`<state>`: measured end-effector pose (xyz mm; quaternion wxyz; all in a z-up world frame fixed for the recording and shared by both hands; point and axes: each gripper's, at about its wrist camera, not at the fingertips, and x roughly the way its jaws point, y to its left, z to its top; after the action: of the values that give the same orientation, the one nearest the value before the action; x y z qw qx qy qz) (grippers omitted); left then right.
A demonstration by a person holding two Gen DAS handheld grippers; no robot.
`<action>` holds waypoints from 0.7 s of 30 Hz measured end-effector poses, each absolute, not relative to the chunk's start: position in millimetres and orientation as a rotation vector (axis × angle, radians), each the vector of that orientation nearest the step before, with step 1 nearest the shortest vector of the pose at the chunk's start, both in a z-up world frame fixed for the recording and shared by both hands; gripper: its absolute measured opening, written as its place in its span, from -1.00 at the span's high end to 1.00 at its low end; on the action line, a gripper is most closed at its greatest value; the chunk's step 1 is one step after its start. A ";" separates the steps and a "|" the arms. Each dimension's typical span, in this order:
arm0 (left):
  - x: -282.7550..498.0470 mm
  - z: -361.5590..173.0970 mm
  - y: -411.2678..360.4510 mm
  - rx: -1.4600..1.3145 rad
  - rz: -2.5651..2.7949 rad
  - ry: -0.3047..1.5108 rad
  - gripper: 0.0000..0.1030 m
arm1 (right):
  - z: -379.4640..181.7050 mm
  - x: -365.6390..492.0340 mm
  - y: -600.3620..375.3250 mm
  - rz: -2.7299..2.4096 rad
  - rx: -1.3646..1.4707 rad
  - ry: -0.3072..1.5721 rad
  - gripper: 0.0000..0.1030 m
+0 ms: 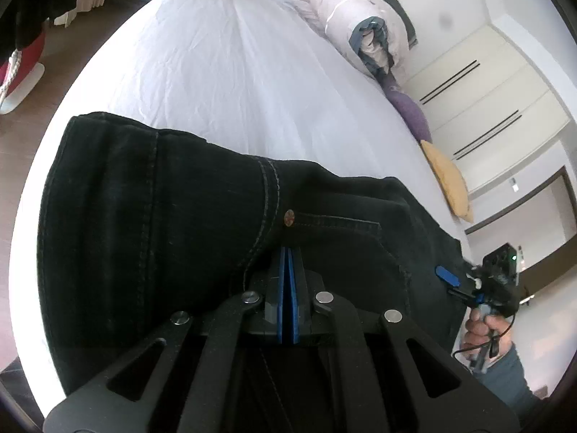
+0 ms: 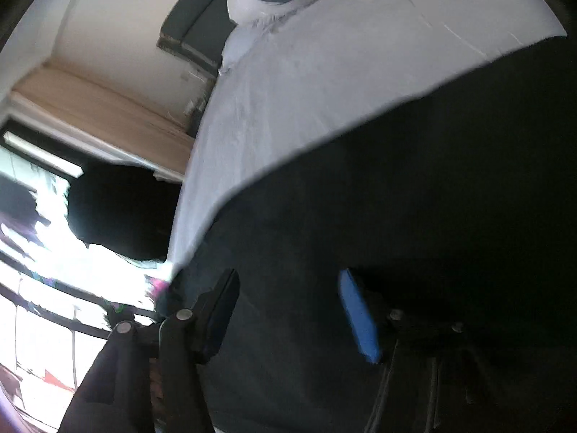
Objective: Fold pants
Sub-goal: 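Grasp the jeans pocket edge with the left gripper while the right gripper pinches a corner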
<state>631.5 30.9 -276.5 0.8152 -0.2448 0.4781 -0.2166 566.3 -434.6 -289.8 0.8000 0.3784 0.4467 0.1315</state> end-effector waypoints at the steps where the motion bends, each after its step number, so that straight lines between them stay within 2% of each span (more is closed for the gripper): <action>1: 631.5 -275.7 30.2 -0.518 -0.459 1.022 0.91 | -298.0 567.5 -450.4 0.268 0.874 0.955 0.71; 2: 631.2 -275.8 29.4 -0.515 -0.456 1.023 0.91 | -309.5 562.5 -481.5 0.211 0.980 0.952 0.89; 5: 630.9 -275.8 27.6 -0.511 -0.451 1.025 0.91 | -312.4 524.5 -563.8 0.006 1.105 0.818 1.00; 8: 630.4 -276.0 27.0 -0.513 -0.452 1.022 0.91 | -321.2 458.6 -640.8 -0.192 1.279 0.659 1.00; 13: 630.9 -278.1 26.3 -0.518 -0.454 1.021 0.91 | -314.3 357.1 -696.9 -0.390 1.358 0.430 1.00; 14: 631.0 -277.7 25.8 -0.515 -0.453 1.021 0.91 | -301.8 337.9 -709.1 -0.489 1.317 0.439 0.97; 16: 631.2 -275.5 25.2 -0.512 -0.449 1.026 0.91 | -282.4 333.3 -695.5 -0.572 1.264 0.399 0.54; 17: 631.2 -273.0 24.5 -0.507 -0.443 1.029 0.91 | -273.4 324.0 -691.1 -0.567 1.266 0.358 0.00; 18: 631.2 -268.4 22.1 -0.493 -0.430 1.035 0.91 | -268.8 316.8 -690.4 -0.539 1.271 0.340 -0.37; 21: 627.3 -245.2 2.7 -0.435 -0.404 1.034 0.90 | -260.8 334.8 -671.8 -0.384 1.260 0.421 -0.42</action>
<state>627.3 2.7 -245.2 0.8276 -0.2046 0.4868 -0.1903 334.8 -671.8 -260.8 0.7705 0.5809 0.1941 -0.1770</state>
